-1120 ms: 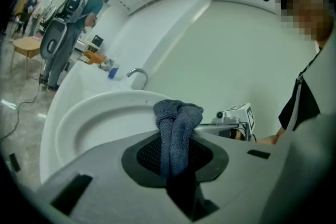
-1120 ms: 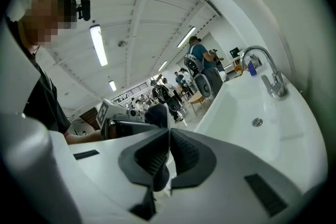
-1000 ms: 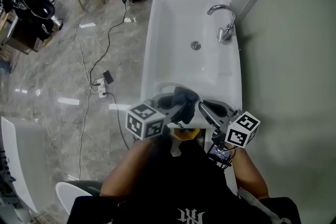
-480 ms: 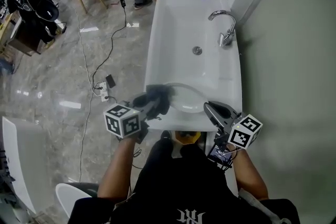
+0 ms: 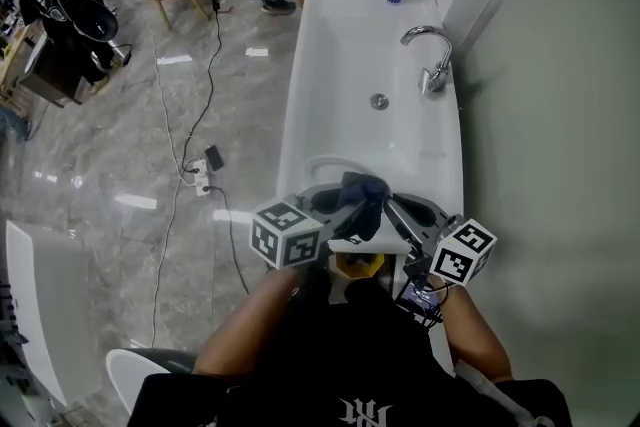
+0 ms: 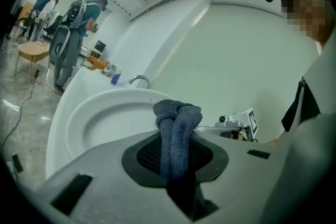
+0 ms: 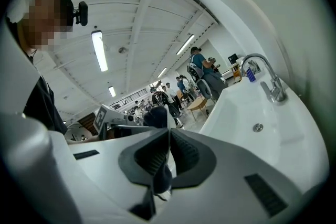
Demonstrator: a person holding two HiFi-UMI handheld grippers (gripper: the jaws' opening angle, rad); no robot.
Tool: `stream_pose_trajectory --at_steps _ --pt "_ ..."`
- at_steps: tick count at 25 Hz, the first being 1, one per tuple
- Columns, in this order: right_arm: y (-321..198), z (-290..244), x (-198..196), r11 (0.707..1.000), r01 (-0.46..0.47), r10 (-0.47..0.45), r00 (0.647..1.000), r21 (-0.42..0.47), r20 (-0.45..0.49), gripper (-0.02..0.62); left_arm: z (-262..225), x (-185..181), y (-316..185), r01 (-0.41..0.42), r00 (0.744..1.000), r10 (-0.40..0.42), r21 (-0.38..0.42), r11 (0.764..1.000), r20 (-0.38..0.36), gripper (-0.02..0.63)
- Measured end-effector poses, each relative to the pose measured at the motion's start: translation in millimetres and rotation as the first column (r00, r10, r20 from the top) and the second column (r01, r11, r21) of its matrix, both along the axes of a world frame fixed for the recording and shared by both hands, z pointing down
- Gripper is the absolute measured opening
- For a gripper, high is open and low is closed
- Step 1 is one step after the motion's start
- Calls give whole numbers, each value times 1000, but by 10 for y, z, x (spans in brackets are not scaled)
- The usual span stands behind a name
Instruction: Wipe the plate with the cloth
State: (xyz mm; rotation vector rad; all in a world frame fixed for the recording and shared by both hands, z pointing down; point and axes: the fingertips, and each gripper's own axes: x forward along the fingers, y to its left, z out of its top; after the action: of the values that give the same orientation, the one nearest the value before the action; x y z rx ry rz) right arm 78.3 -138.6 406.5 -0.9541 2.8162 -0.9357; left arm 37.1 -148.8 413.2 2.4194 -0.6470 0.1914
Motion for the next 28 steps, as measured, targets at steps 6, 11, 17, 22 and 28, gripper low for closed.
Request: stream_pose_trajectory --at_steps 6,11,17,22,28 --pt "84 -15 61 1000 15 -15 1000 8 8 11 147 -555 -237 153 986 -153 4 988 73 63" --pt "34 -16 151 1000 -3 3 1000 6 12 11 259 -1095 -346 258 956 -257 12 966 143 63" --pt "-53 55 218 999 -42 42 999 -29 23 9 -20 -754 -44 141 990 -141 -17 990 9 63" --pt "-68 98 97 999 -18 19 999 -38 34 9 -8 -45 41 5 999 -6 -20 1000 -37 63" --pt "35 88 39 998 20 -16 998 -53 68 11 230 -216 -150 73 995 -71 -33 997 72 63"
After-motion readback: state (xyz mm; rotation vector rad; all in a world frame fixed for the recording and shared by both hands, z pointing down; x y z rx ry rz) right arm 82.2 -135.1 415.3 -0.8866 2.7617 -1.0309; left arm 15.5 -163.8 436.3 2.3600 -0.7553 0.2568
